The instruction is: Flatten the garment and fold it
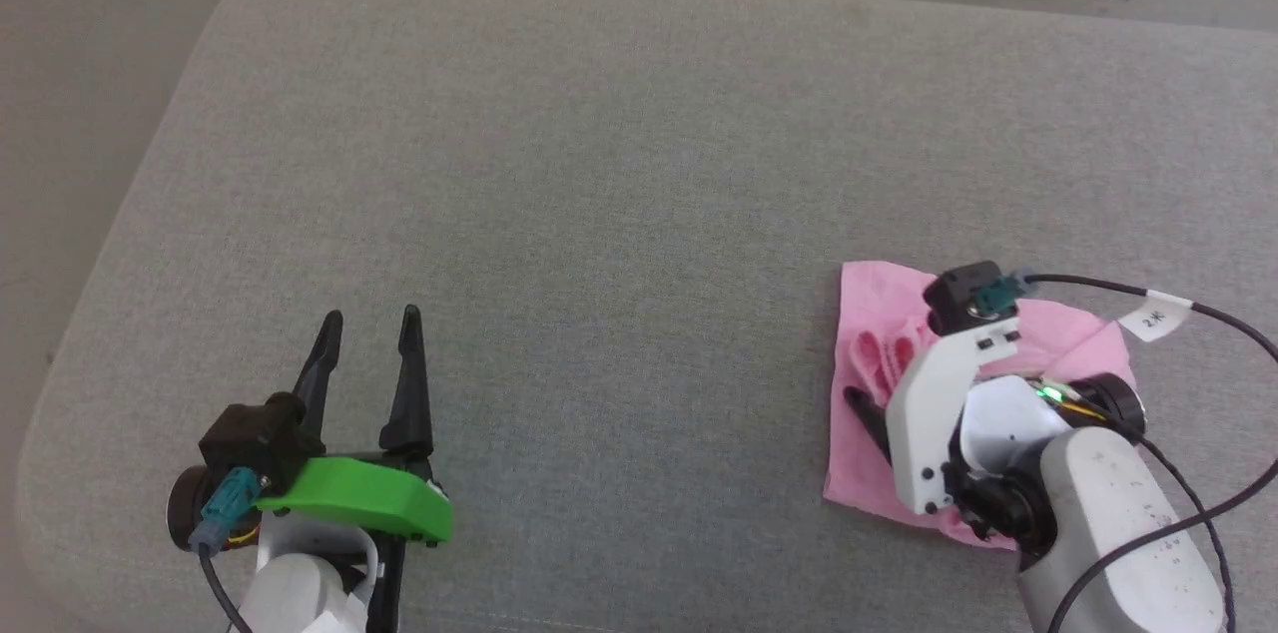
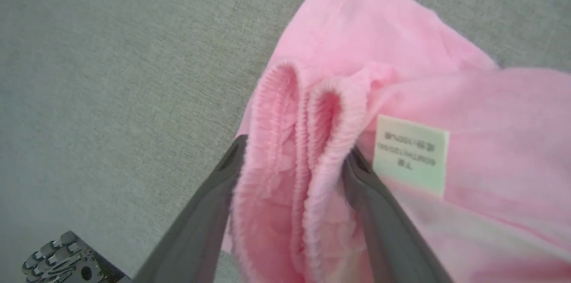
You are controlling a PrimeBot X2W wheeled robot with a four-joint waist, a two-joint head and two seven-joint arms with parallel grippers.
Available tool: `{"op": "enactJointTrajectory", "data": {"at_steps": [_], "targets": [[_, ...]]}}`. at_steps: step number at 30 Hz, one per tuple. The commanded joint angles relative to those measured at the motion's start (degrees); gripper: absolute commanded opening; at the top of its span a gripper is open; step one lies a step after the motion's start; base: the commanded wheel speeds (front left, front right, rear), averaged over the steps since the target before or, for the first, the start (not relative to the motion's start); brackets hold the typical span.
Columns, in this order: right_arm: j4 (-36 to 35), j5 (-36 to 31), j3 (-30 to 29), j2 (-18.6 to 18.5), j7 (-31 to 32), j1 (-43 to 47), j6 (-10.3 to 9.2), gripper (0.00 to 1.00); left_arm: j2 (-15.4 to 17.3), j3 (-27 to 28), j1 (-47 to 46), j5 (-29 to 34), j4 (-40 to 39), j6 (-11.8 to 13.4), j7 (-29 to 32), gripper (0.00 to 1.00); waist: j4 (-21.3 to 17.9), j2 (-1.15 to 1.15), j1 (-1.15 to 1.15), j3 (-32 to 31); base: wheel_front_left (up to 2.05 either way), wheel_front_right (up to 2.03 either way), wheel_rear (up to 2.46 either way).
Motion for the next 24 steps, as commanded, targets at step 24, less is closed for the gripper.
{"op": "enactJointTrajectory", "data": {"at_steps": [24], "targets": [[-18.83,-1.68,-14.29,-2.06,-1.2,6.68,-0.08,1.0,1.06,-0.73,1.22,-1.48,-1.19,0.3,0.15,1.0,-7.47,0.0,0.0,-2.11,0.0,0.0,0.0]]}}
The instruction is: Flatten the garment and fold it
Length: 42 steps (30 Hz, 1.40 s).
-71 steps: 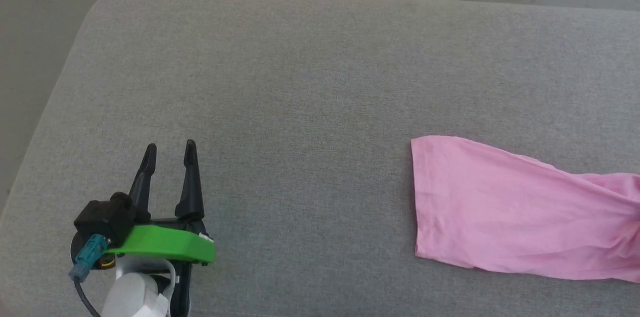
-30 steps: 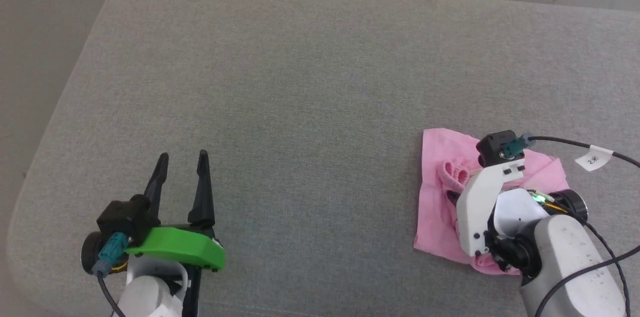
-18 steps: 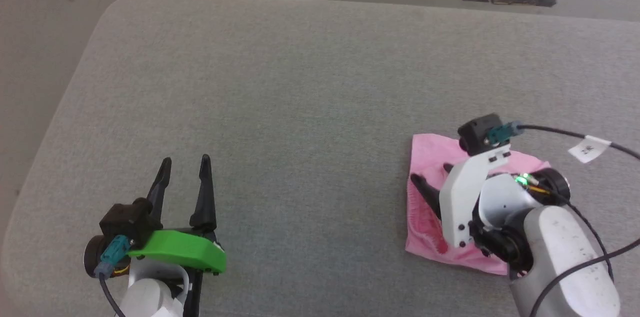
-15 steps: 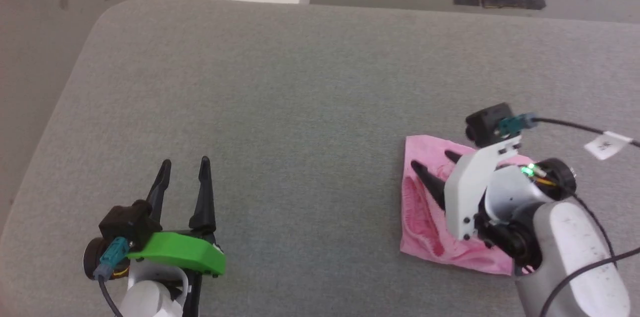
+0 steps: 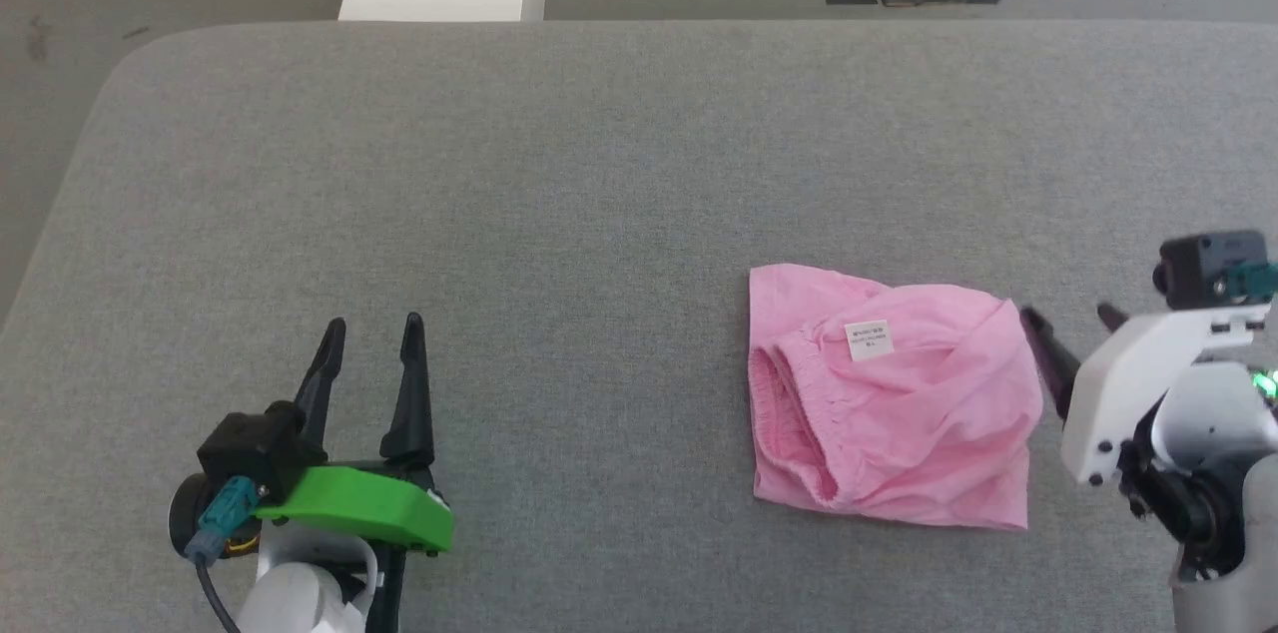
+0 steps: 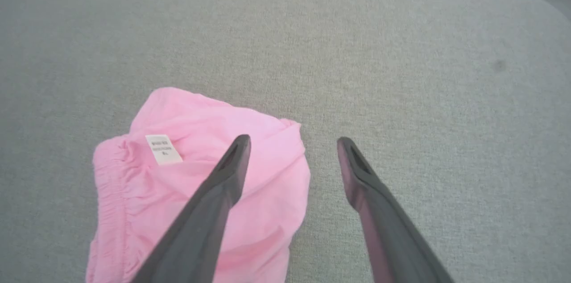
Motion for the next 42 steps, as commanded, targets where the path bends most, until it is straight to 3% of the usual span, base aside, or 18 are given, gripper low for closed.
{"op": "enactJointTrajectory", "data": {"at_steps": [1,20,21,22,23,29,33,42], "targets": [[0.96,-0.55,-0.41,0.32,0.16,0.94,-0.08,1.0,0.52,-0.02,0.02,-0.05,-0.2,0.19,0.1,1.0,0.1,0.0,0.0,0.59,0.0,0.0,0.0],[19.34,-3.6,-0.24,2.98,-2.36,-0.23,-0.08,1.0,0.71,-0.93,-1.74,-0.74,0.31,0.23,0.11,1.0,3.98,0.0,0.0,3.73,0.0,0.0,0.0],[20.07,-3.43,-0.09,2.99,-2.13,-0.51,-0.08,0.47,0.75,-0.95,-1.81,-0.82,0.45,0.18,0.07,1.0,4.07,0.0,0.0,3.74,0.0,0.0,0.0],[20.46,-3.34,-0.01,2.93,-2.21,-0.77,-0.08,0.19,0.76,-0.98,-1.88,-0.88,0.57,0.13,0.04,1.0,4.16,0.0,0.0,3.72,0.0,0.0,0.0],[20.76,-3.29,0.09,2.8,-2.38,-1.04,-0.08,0.0,0.76,-1.01,-1.93,-0.93,0.7,0.09,0.01,1.0,4.24,0.0,0.0,3.68,0.0,0.0,0.0],[20.91,-2.36,3.48,0.8,-2.41,-2.31,-0.08,0.0,0.76,-1.17,-1.88,-1.18,1.41,0.1,-0.19,1.0,4.03,0.0,0.0,2.42,0.0,0.0,0.0],[19.83,-0.93,9.21,-1.92,-0.93,-3.68,-0.08,0.0,0.89,-0.92,-1.08,-1.44,1.12,0.22,-0.4,1.0,1.28,0.0,0.0,1.73,0.0,0.0,0.0],[18.14,4.54,22.37,-12.21,2.53,-11.21,-0.08,0.0,1.85,-1.06,-2.19,-1.15,-1.09,0.43,0.13,1.0,-12.72,0.0,0.0,5.15,0.0,0.0,0.0]]}}
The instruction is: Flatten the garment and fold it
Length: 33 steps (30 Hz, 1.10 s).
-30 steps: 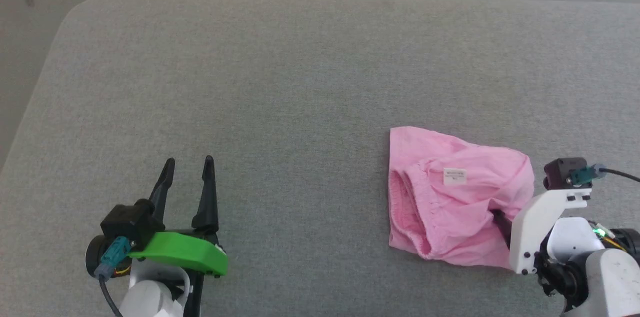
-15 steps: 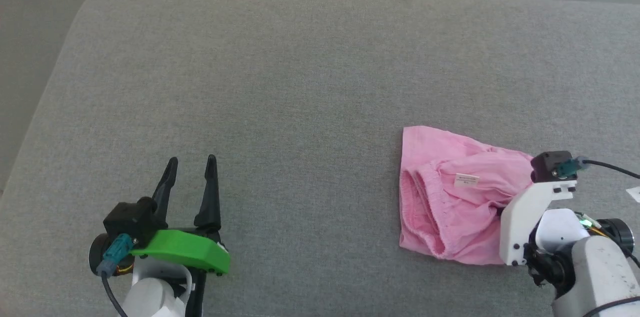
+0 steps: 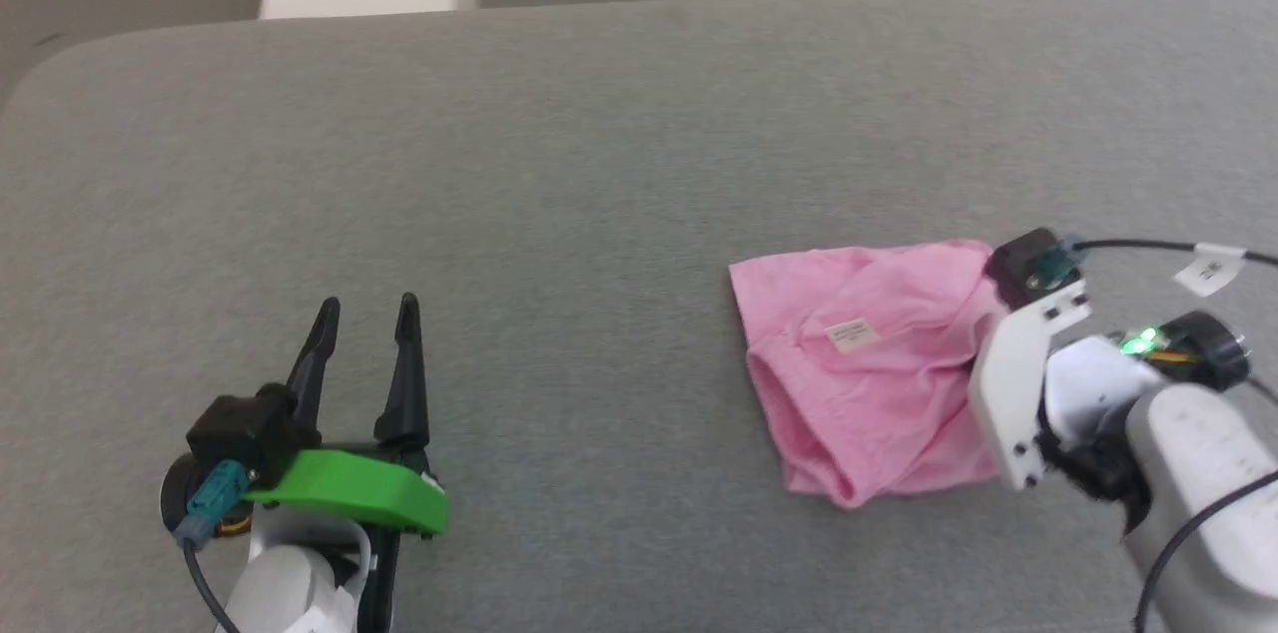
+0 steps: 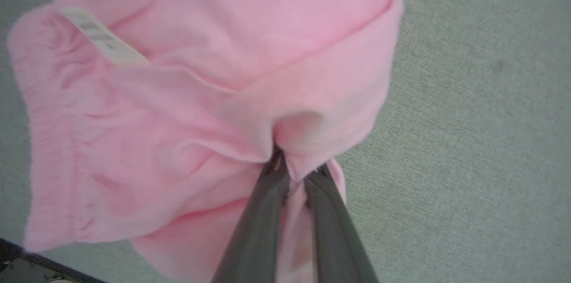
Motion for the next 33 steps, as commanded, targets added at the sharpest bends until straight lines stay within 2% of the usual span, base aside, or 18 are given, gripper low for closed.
{"op": "enactJointTrajectory", "data": {"at_steps": [1,7,15,23,28,29,30,33], "targets": [[0.38,1.23,0.43,-1.68,-0.21,-1.96,-0.1,0.0,0.55,-0.41,-1.61,0.28,-0.51,-0.03,0.39,1.0,-9.69,0.0,0.0,4.19,0.0,0.0,0.0],[4.46,3.16,0.91,-7.11,-2.36,-6.94,-0.1,0.0,2.05,-1.13,-4.36,1.33,-2.44,-0.23,2.06,1.0,-13.86,0.0,0.0,8.92,0.0,0.0,0.0],[11.2,1.1,-3.39,-13.66,-7.08,-12.34,-0.1,0.0,5.26,-0.52,-7.05,2.83,-7.11,0.43,5.38,1.0,-13.28,0.0,0.0,17.39,0.0,0.0,0.0],[18.25,-2.94,-13.25,-15.56,-12.34,-17.1,-0.1,0.0,8.79,1.75,-6.32,3.99,-13.3,2.33,9.08,1.0,-10.92,0.0,0.0,23.79,0.0,0.0,0.0],[22.0,-6.51,-19.84,-15.69,-15.24,-19.02,-0.1,0.0,10.31,2.77,-5.17,4.3,-15.99,3.07,10.69,1.0,-9.74,0.0,0.0,25.07,0.0,0.0,0.0],[22.91,-7.74,-21.4,-15.73,-15.7,-19.35,-0.1,0.27,10.53,2.94,-4.89,4.3,-16.45,3.18,10.85,1.0,-9.54,0.0,0.0,25.11,0.0,0.0,0.0],[23.39,-8.72,-22.51,-15.73,-16.43,-19.61,-0.1,1.0,10.65,3.1,-4.69,4.21,-16.76,3.27,10.97,1.0,-9.38,0.0,0.0,25.1,0.0,0.0,0.0],[25.44,-11.45,-26.46,-15.3,-18.23,-20.57,-0.1,1.0,11.01,3.46,-4.22,4.1,-17.53,3.53,11.25,1.0,-8.91,0.0,0.0,24.59,0.0,0.0,0.0]]}}
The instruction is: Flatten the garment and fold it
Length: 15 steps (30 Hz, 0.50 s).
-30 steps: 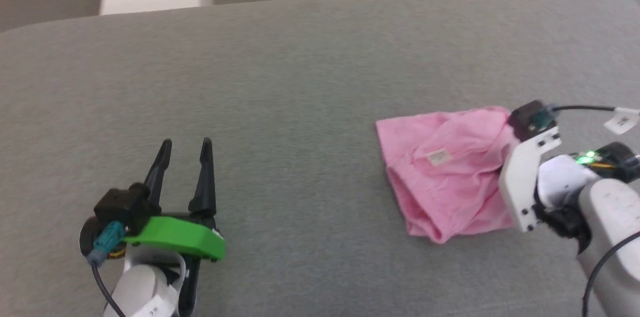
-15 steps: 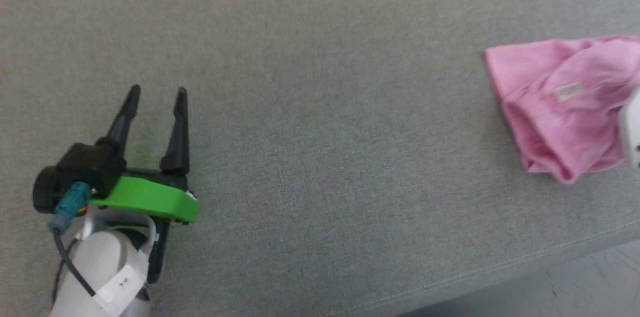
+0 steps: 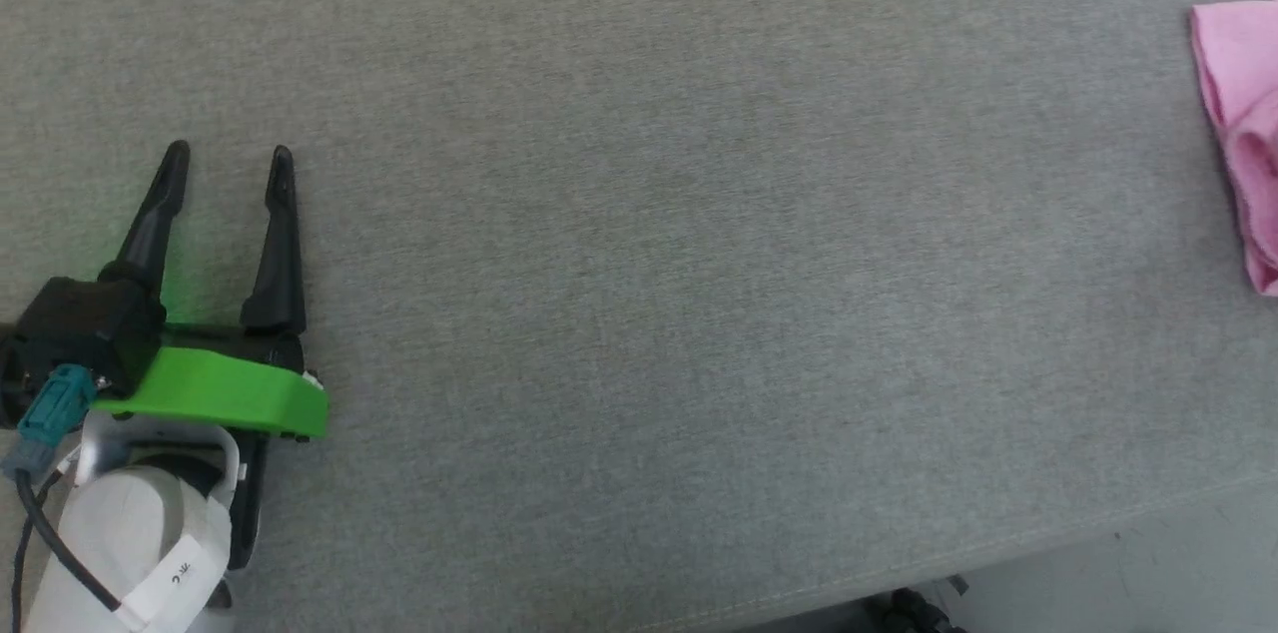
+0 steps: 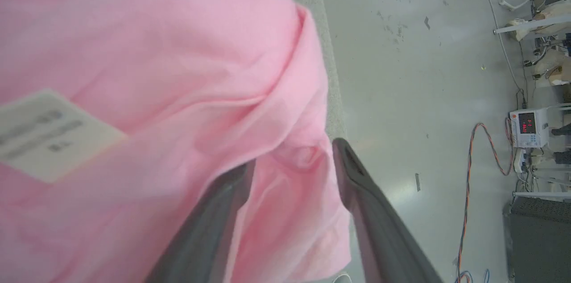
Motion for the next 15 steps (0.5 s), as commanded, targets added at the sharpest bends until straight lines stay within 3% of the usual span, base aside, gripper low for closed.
{"op": "enactJointTrajectory", "data": {"at_steps": [1,8,15], "targets": [[0.66,-1.42,-1.39,0.07,-1.06,-1.46,-0.11,1.0,0.51,0.35,0.66,0.12,-0.28,0.43,0.07,1.0,0.95,0.0,-0.01,-0.34,0.0,0.0,0.0],[0.77,-3.35,-1.37,-1.64,-3.5,-3.12,-0.11,1.0,-0.42,0.42,1.87,-0.71,0.98,0.98,-1.53,1.0,1.88,0.0,-0.01,-5.23,0.0,0.0,0.0],[-7.6,3.16,5.25,-1.82,-6.65,-6.43,-0.11,1.0,-2.64,1.52,3.87,-3.05,4.1,1.84,-5.01,1.0,3.07,0.0,-0.01,-13.27,0.0,0.0,0.0]]}}
